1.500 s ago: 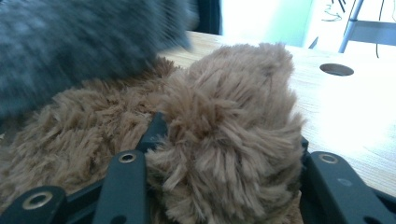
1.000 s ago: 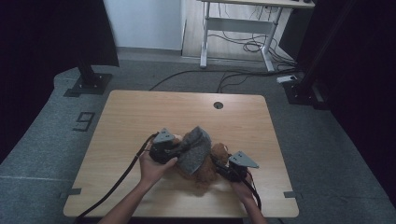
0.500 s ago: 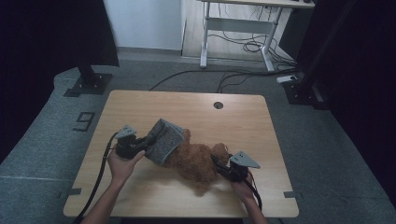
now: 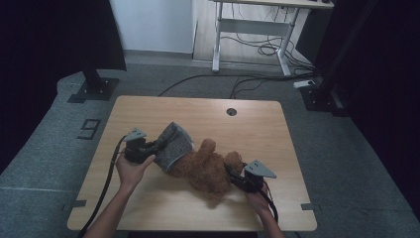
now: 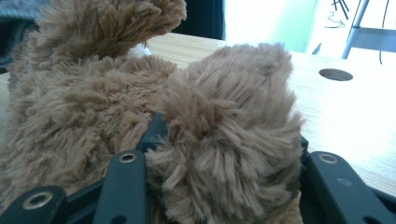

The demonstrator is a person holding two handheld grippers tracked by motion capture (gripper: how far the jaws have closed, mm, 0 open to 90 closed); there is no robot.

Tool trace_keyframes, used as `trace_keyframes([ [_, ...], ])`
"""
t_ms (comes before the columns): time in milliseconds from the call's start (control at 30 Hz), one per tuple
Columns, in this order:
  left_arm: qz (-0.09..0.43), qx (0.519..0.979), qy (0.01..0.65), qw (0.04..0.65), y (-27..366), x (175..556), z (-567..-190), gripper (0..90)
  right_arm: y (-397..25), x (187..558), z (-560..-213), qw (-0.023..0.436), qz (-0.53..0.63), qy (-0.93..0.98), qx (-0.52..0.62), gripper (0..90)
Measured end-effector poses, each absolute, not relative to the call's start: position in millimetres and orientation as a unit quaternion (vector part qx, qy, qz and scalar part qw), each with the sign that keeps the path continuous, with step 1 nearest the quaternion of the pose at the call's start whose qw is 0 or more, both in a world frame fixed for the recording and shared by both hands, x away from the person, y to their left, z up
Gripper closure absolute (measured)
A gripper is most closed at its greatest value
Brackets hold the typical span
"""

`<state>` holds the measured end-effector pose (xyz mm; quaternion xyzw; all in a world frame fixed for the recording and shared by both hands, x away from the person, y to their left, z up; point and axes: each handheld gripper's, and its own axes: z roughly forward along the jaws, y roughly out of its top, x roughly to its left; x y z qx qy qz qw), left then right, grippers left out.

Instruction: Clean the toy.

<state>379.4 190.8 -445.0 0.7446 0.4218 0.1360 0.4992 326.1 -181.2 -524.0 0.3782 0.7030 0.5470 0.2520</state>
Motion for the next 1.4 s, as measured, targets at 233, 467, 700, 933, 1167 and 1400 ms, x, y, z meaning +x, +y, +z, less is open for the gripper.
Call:
trace_keyframes([
  [233,0.125,0.781,0.381,0.479,143.4,384.2,-440.0,77.8,-181.3,326.8,-523.7,0.25,0.551,0.702,0.376,51.1],
  [467,0.133,0.799,0.371,0.454,135.9,381.0,-456.1,78.4,-181.2,326.4,-523.1,0.252,0.553,0.7,0.376,47.7],
  [700,0.11,0.776,0.376,0.495,155.8,363.1,-475.4,79.3,-185.4,324.7,-515.4,0.212,0.57,0.69,0.393,33.3],
  [933,0.114,0.767,0.37,0.511,167.7,343.3,-483.7,79.4,-192.5,313.1,-479.2,0.204,0.593,0.676,0.387,24.0],
  [1167,0.109,0.765,0.369,0.516,171.5,338.0,-485.1,79.4,-186.6,321.5,-453.2,0.182,0.591,0.687,0.383,24.3],
  [1400,0.096,0.768,0.365,0.517,178.7,330.2,-486.5,79.2,-165.4,316.6,-486.8,0.106,0.54,0.751,0.364,25.5],
])
